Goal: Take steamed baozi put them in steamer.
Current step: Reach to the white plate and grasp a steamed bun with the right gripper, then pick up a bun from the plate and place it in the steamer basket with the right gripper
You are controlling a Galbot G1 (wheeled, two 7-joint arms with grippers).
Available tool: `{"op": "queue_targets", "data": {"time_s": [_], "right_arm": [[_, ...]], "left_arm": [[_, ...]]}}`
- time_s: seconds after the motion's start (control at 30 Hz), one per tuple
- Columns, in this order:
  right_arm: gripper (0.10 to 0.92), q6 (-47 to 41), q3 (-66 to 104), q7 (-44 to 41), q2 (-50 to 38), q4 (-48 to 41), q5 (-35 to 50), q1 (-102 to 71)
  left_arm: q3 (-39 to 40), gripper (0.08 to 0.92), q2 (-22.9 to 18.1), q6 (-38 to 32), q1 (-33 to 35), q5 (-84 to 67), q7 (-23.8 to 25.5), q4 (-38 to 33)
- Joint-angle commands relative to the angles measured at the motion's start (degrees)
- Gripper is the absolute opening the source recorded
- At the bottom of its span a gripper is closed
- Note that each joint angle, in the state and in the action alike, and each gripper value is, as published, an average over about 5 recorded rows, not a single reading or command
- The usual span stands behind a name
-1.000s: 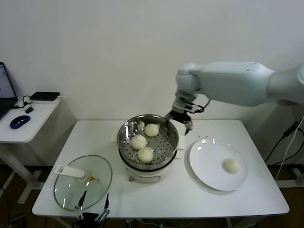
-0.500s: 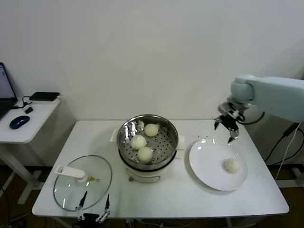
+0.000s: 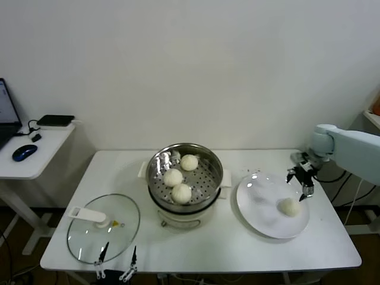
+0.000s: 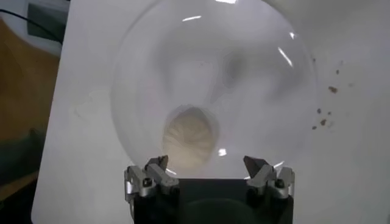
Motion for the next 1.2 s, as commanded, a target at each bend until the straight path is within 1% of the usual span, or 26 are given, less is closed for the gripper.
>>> {"op": "queue_targets", "data": {"time_s": [0.03, 0.3, 0.57, 0.67, 0.83, 0.93, 1.0, 1.2], "right_arm": [[0.823, -1.4, 8.9, 0.8, -1.6, -3.5, -4.3, -11.4], [0.823, -1.5, 13.6, 1.5, -0.5, -5.5, -5.9, -15.7], [0.815, -1.6, 13.7, 1.5, -0.2, -5.0, -6.2, -15.1], [0.761, -1.6, 13.3, 1.6, -0.3, -4.6, -6.5, -14.2], [0.617, -2.1, 10.9, 1.9, -0.7, -2.7, -6.0, -10.6], [0.549, -3.0, 6.5, 2.2, -1.3, 0.4, -3.1, -5.4], [0.524, -4.1, 1.2, 2.2, -1.5, 3.8, 1.1, 0.1], [0.507, -8.0, -13.8, 1.8, 0.9, 13.7, 16.8, 20.1]], "left_arm": [[0.0, 0.823, -2.8, 0.0, 0.1, 0.2, 0.0, 0.1], [-0.2, 0.823, -2.8, -0.2, 0.3, 0.3, -0.1, 0.1], [-0.3, 0.823, -2.8, -0.2, 0.3, 0.3, -0.1, -0.2], [-0.2, 0.823, -2.8, -0.2, 0.2, 0.3, -0.1, -0.2], [-0.2, 0.823, -2.8, -0.2, 0.4, 0.3, -0.1, -0.5], [-0.2, 0.823, -2.8, -0.2, 0.4, 0.3, -0.1, -0.8], [-0.2, 0.823, -2.8, -0.2, 0.5, 0.2, -0.1, -1.0], [0.1, 0.823, -2.8, 0.0, 0.6, 0.1, 0.0, -1.2]]}}
